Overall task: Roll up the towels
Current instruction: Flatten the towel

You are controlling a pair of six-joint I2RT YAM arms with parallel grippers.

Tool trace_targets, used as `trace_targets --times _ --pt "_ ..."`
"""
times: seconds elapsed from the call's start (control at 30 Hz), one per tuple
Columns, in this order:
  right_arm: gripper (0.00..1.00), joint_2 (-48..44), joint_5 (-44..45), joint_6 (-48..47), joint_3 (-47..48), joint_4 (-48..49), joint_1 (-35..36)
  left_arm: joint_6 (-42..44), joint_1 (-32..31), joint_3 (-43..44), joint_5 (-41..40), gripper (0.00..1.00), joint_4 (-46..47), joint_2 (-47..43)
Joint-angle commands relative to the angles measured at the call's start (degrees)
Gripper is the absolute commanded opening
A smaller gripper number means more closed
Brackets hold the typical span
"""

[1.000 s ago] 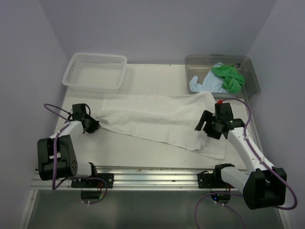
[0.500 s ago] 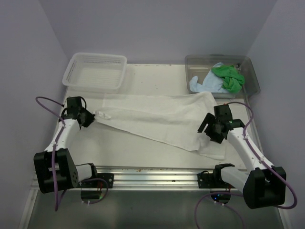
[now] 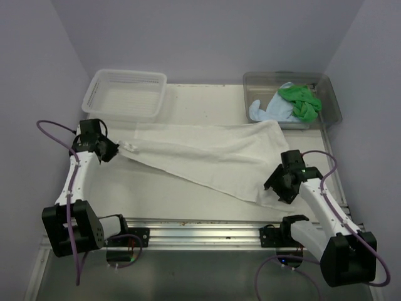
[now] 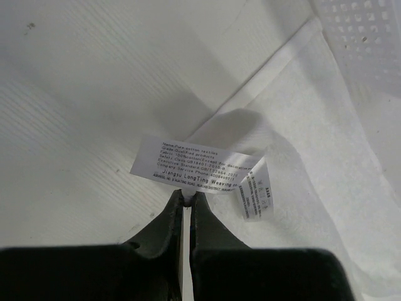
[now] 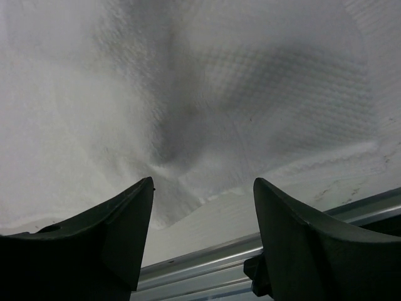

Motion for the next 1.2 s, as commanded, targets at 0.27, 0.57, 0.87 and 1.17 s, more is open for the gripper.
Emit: trace_targets --times 0.27,0.57,0.87,1.17 --pt "0.64 18.21 -0.17 -3.29 3.78 16.37 6.56 2.17 9.48 7.65 -3.41 0.00 -5.72 -3.35" --pt "0.64 37.30 5.10 -11.03 16.61 17.53 12.02 2.96 16.00 8.62 1.42 0.00 -6.16 -3.53" --pt "0.80 18.18 7.30 -13.68 14.26 15.24 11.32 3.49 16.00 4.05 6.43 0.00 -3.44 -2.74" --pt "0.79 4.70 -3.14 -4.98 -0.51 10.50 -1.16 4.63 16.00 5.37 6.70 0.00 -3.88 -2.47"
